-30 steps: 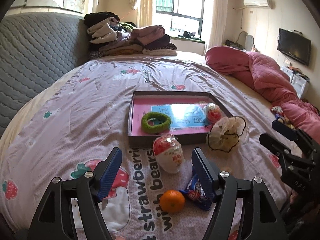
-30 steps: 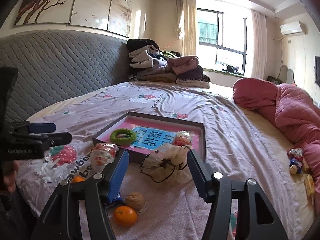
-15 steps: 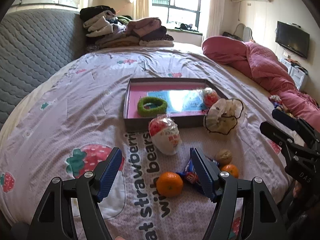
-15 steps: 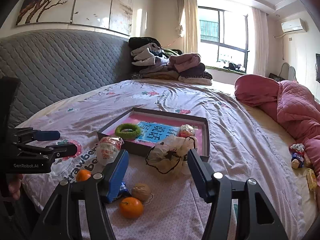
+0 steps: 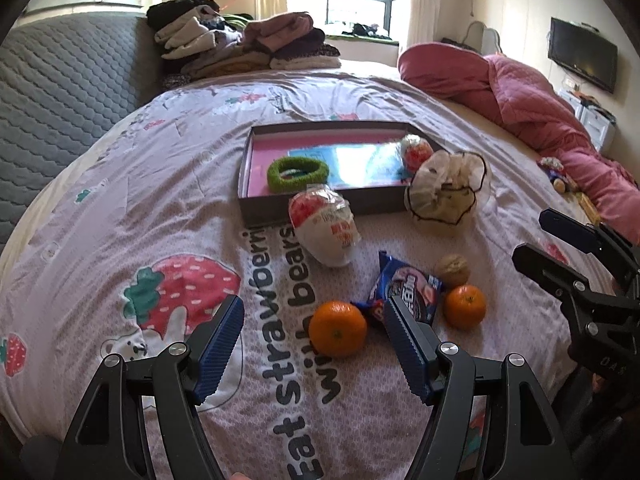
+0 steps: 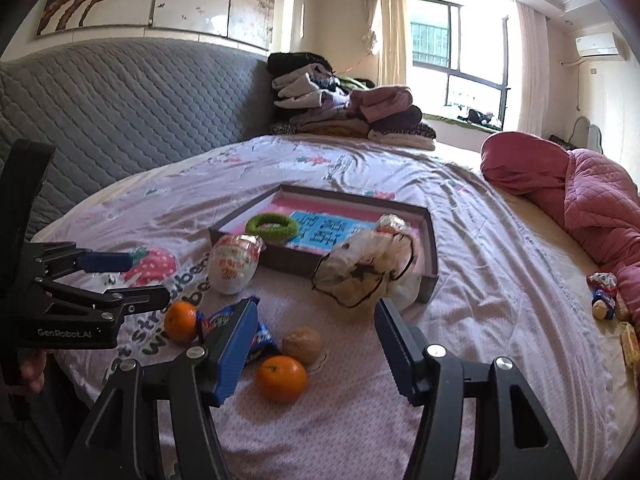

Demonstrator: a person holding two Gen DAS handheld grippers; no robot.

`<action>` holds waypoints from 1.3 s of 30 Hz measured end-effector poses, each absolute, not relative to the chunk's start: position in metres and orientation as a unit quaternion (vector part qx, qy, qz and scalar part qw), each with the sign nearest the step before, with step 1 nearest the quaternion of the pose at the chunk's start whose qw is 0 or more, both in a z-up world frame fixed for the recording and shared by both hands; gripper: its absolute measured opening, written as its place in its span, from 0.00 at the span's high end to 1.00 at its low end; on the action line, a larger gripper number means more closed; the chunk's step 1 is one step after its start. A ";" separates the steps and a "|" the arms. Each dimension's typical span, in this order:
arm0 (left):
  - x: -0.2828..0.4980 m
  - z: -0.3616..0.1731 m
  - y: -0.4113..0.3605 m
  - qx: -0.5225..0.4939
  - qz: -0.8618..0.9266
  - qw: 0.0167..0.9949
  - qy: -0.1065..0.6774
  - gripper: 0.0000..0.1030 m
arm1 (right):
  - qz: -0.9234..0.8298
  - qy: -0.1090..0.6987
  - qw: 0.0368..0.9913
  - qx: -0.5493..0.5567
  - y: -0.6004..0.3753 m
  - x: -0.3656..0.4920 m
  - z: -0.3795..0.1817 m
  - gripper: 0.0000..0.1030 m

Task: Organize objects
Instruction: 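Withdraw the left gripper from the tray toward the oranges, then grasp the large orange with the left gripper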

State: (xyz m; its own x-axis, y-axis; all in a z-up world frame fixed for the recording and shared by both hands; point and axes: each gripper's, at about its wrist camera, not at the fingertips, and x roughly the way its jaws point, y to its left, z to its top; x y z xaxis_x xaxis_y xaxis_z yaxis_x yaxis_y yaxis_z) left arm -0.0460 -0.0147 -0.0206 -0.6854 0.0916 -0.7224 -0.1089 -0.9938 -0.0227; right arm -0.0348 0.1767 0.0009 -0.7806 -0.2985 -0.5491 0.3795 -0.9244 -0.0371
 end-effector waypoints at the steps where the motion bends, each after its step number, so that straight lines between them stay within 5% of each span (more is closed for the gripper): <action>1: -0.046 -0.023 -0.014 -0.396 0.916 0.055 0.013 0.29 | -0.940 0.076 0.180 0.281 0.175 -0.034 -0.001 0.41; 39: -0.062 -0.064 -0.010 -0.434 0.899 0.055 0.026 0.29 | -0.906 0.098 0.169 0.376 0.150 -0.046 -0.059 0.41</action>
